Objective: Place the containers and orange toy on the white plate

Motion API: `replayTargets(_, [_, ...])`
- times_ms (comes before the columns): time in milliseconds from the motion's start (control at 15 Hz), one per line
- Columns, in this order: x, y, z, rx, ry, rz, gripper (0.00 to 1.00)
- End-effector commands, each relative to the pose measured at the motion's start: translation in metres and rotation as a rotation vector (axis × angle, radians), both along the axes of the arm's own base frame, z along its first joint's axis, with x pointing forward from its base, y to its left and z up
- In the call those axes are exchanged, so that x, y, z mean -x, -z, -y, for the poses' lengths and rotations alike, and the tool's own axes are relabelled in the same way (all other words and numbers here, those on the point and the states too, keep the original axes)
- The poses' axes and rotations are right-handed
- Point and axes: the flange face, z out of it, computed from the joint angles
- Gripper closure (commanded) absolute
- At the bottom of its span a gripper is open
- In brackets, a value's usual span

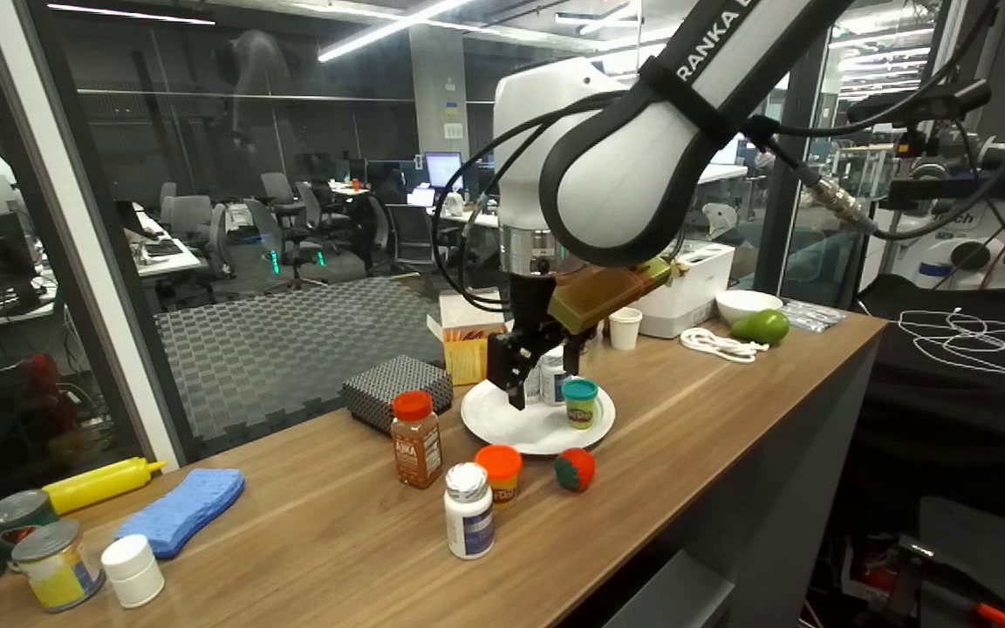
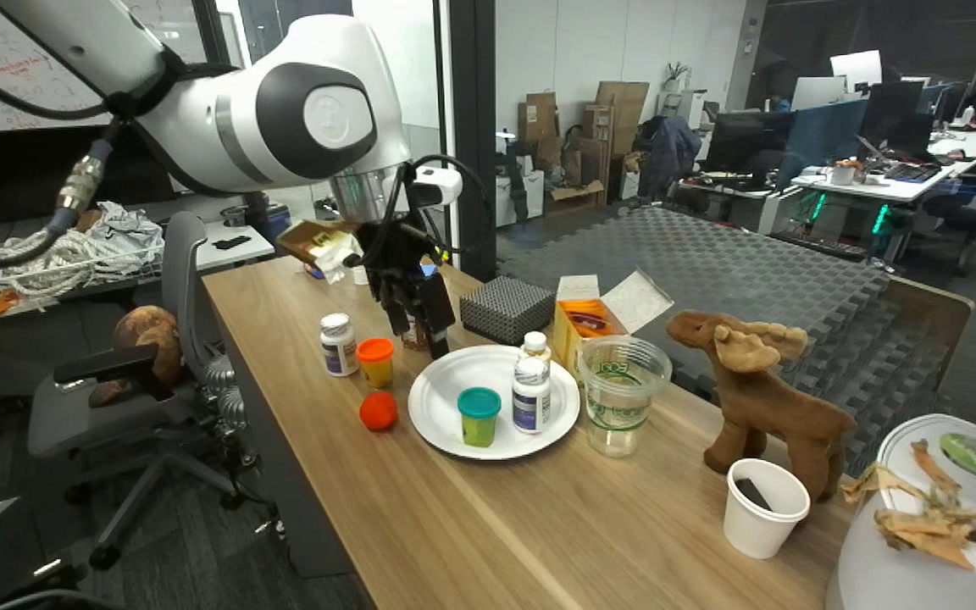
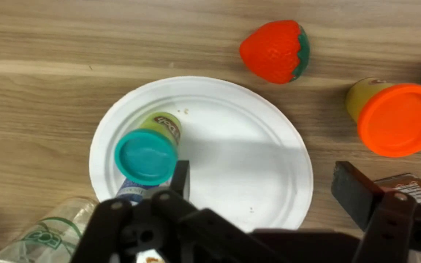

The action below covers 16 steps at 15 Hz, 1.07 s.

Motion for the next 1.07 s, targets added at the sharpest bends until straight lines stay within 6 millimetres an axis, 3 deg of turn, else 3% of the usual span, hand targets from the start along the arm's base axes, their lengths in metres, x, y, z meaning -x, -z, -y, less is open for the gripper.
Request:
replayTargets(0, [0.005, -0.025, -0.007, 0.014, -0.032, 0.026, 0.00])
replayTargets(267, [0.006, -0.023, -0.019, -0.024, -0.094, -0.045, 0.00])
replayTargets(667, [0.010, 0.015, -0.037, -0.096, -0.126, -0.157, 0.00])
replayTargets(1000, [0.005, 0.028, -0.041, -0.175, -0.087, -0.161, 0.00])
